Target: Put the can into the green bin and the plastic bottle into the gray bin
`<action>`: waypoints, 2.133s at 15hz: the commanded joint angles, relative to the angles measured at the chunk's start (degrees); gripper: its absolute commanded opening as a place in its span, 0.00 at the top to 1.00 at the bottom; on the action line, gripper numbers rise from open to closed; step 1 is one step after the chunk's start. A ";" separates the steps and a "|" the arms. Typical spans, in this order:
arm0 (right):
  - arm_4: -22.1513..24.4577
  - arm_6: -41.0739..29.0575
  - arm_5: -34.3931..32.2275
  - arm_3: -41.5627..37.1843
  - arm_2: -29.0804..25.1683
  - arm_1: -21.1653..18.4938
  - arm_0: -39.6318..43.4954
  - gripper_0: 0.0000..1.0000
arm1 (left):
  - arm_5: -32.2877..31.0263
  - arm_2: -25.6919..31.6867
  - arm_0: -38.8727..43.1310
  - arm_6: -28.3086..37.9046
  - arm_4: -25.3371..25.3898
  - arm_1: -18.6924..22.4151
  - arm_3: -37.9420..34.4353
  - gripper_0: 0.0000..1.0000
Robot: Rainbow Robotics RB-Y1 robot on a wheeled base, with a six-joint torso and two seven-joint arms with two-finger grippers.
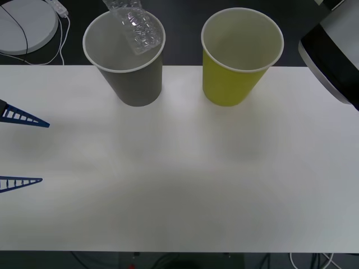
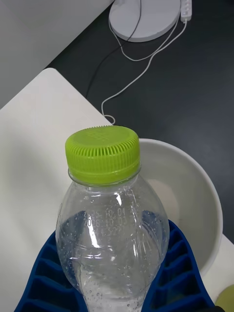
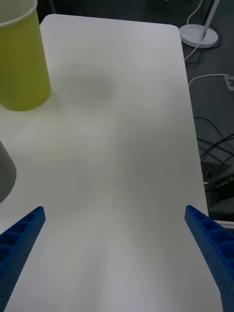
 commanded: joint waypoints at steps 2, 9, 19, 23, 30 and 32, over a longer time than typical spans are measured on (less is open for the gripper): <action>2.15 0.00 1.97 3.05 0.00 2.48 -1.45 1.00 | 0.00 0.00 0.00 0.00 0.00 0.00 0.00 0.00; 5.66 0.00 3.73 4.99 -0.08 5.38 -1.98 1.00 | 0.00 0.00 0.00 0.00 0.00 0.00 0.00 0.00; 6.63 1.15 3.73 4.99 -0.17 5.47 -1.98 0.00 | 0.00 0.00 0.00 0.00 0.00 0.00 0.00 0.00; 6.72 1.06 3.73 4.99 -0.26 5.47 -1.98 0.00 | 0.00 0.00 0.00 0.00 0.00 0.00 0.00 0.00; 3.29 4.40 2.93 5.16 -1.67 4.50 -1.89 0.00 | 0.00 0.00 0.00 0.00 0.00 0.00 0.00 0.00; -1.02 7.74 2.76 6.48 -1.67 3.53 -1.80 0.00 | 0.00 0.00 0.00 0.00 0.00 0.00 0.00 0.00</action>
